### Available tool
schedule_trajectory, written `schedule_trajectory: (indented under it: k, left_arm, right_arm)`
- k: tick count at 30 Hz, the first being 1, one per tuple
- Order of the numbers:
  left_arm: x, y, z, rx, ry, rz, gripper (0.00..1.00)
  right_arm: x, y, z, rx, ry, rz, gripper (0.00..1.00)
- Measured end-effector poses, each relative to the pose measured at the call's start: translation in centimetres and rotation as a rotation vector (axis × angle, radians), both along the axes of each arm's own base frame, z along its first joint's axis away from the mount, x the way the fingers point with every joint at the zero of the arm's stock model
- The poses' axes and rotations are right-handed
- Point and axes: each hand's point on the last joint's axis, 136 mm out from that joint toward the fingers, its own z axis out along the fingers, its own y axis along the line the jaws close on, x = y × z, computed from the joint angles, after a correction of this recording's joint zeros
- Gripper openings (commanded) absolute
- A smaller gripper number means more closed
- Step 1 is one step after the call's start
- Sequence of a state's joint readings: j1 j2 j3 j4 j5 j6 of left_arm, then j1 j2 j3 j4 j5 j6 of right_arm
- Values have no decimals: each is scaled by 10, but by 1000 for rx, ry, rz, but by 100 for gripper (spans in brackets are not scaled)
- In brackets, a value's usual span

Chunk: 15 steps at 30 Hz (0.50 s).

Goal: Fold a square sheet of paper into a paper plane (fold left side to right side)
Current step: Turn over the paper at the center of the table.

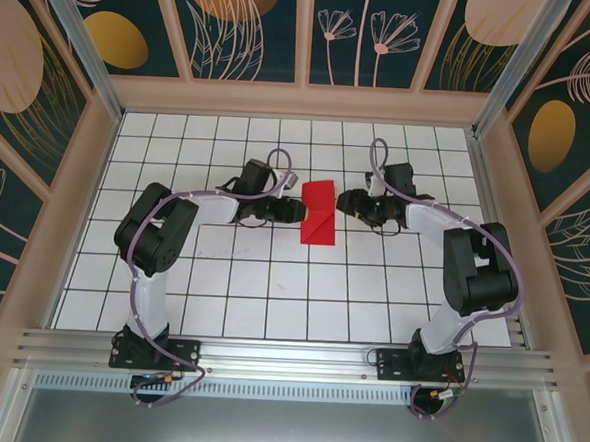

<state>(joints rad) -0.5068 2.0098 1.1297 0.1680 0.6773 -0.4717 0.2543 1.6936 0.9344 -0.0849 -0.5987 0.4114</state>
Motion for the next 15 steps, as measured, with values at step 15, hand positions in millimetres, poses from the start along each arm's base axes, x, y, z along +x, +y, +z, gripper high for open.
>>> schedule_trajectory:
  k: [15]
  left_arm:
    - [8, -2, -2, 6, -6, 17, 5]
  right_arm:
    - [0, 24, -31, 82, 91, 31, 62]
